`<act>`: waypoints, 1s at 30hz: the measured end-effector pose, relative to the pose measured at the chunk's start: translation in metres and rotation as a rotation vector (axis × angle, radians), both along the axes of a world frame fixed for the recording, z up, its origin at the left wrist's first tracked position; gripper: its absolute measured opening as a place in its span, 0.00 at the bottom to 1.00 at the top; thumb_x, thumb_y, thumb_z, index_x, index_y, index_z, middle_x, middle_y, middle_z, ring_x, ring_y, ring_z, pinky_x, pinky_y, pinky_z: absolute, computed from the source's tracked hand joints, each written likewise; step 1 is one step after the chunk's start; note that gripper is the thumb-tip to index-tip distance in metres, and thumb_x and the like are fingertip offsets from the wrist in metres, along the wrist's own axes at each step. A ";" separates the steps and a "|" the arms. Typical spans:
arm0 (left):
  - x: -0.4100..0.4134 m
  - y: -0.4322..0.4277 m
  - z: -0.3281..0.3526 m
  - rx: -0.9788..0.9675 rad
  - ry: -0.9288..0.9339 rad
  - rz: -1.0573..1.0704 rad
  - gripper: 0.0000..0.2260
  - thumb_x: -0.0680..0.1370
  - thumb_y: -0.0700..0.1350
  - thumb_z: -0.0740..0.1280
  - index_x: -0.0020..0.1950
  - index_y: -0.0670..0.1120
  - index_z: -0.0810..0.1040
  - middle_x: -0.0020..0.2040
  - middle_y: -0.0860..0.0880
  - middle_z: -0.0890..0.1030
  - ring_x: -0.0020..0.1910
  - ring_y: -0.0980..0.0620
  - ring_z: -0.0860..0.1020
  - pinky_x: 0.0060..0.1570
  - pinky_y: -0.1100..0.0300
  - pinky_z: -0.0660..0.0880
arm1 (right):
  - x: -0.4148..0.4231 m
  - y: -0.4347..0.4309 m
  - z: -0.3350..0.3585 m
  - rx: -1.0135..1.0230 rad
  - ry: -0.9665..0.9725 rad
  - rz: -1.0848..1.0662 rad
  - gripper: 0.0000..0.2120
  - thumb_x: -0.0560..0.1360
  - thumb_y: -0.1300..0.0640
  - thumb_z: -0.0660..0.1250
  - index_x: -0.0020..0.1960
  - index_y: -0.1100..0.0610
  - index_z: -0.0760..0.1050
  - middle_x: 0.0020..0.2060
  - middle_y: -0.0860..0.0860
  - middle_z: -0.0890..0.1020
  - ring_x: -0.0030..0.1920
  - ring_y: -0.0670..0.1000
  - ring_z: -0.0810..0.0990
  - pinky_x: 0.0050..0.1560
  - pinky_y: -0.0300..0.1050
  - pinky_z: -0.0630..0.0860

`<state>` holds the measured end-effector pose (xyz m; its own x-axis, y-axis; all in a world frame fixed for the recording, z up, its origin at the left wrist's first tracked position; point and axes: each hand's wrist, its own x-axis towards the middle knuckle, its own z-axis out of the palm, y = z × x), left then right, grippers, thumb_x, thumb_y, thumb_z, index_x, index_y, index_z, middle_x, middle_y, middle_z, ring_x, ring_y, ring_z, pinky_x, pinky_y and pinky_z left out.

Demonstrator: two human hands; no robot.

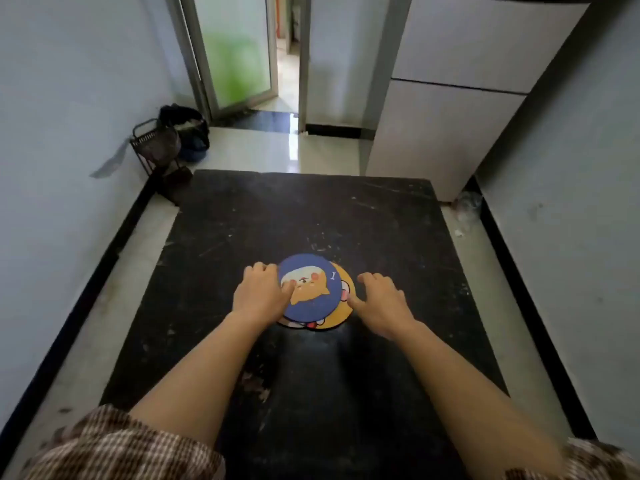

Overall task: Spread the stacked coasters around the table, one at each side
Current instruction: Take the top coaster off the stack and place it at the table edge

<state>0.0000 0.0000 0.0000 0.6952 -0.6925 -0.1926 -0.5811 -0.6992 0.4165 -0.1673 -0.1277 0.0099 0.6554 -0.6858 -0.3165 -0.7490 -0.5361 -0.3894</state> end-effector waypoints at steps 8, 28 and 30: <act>0.017 0.000 -0.078 -0.054 0.113 0.092 0.21 0.76 0.53 0.65 0.65 0.46 0.69 0.57 0.46 0.70 0.55 0.51 0.68 0.43 0.59 0.67 | 0.048 -0.007 -0.063 0.268 -0.148 -0.246 0.06 0.71 0.56 0.64 0.38 0.55 0.68 0.39 0.52 0.72 0.46 0.57 0.73 0.40 0.48 0.68; -0.011 0.011 -0.052 -0.250 0.086 -0.095 0.38 0.69 0.58 0.70 0.75 0.58 0.55 0.68 0.57 0.66 0.64 0.52 0.59 0.59 0.51 0.59 | 0.029 -0.044 -0.016 0.449 0.054 0.318 0.14 0.75 0.64 0.63 0.58 0.55 0.76 0.50 0.52 0.82 0.47 0.51 0.79 0.41 0.45 0.76; -0.022 0.017 -0.049 -0.271 0.270 -0.137 0.26 0.70 0.55 0.71 0.67 0.56 0.71 0.52 0.64 0.75 0.58 0.55 0.69 0.56 0.57 0.64 | 0.020 -0.042 -0.012 0.545 0.156 0.375 0.11 0.75 0.63 0.63 0.55 0.53 0.77 0.48 0.52 0.81 0.45 0.52 0.80 0.38 0.43 0.76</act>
<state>-0.0224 0.0173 -0.0487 0.5422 -0.8261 -0.1533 -0.5062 -0.4669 0.7251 -0.1477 -0.1693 -0.0023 0.7366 -0.1369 -0.6624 -0.6199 -0.5285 -0.5800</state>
